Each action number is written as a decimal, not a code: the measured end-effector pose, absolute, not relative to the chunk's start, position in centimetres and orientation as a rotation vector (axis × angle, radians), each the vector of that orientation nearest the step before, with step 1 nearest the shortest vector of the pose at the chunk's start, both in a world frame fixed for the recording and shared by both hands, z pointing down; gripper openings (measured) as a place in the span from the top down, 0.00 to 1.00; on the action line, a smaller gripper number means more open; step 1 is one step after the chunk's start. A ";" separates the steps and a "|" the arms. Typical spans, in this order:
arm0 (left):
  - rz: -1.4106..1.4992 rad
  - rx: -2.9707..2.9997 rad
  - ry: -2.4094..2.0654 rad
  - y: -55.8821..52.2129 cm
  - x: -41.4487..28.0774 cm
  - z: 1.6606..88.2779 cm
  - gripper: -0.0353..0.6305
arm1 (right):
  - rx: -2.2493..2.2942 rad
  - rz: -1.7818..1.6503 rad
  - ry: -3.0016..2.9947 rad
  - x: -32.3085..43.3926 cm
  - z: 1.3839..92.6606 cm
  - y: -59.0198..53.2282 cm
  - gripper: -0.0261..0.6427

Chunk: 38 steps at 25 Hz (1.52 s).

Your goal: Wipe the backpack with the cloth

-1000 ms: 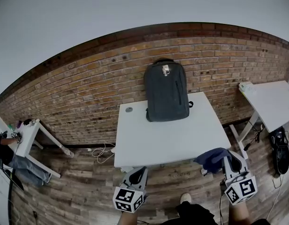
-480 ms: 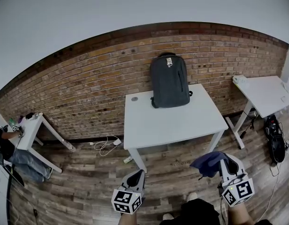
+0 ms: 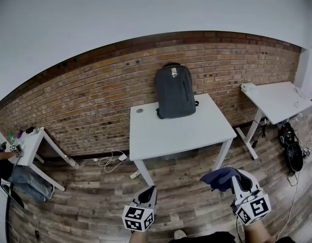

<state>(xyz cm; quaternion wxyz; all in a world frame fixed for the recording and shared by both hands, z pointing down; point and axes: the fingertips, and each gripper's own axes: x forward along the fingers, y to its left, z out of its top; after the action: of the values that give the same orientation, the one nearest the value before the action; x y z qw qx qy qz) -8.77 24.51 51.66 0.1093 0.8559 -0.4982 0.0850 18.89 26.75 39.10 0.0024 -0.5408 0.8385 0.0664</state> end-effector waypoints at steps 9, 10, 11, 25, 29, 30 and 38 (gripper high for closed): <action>0.265 2.516 -1.462 31.9 -3.0 51.1 0.97 | -1.617 0.211 2.630 23.0 38.2 34.8 0.92; 0.268 2.519 -1.462 32.9 -2.3 51.1 0.97 | -1.615 0.204 2.626 23.8 38.4 35.8 0.92; 0.271 2.524 -1.462 34.0 -1.5 51.2 0.97 | -1.613 0.190 2.623 24.6 38.6 36.8 0.92; 0.280 2.479 -1.472 50.5 5.4 53.2 0.97 | -1.524 0.093 2.661 31.5 40.7 50.7 0.92; 0.310 2.488 -1.476 54.1 7.1 52.6 0.97 | -1.464 0.077 2.658 32.3 39.6 53.3 0.92; 0.323 2.492 -1.479 54.7 7.2 52.4 0.97 | -1.452 0.078 2.656 32.4 39.4 53.8 0.92; 0.357 2.519 -1.470 56.2 7.4 50.9 0.97 | -1.429 0.037 2.624 32.3 38.6 56.3 0.92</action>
<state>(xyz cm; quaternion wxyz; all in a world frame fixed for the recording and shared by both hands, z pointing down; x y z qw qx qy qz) 7.40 56.21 50.88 0.1017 0.8528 -0.4977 0.1210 32.27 56.30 38.60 0.0765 -0.4768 0.8756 0.0124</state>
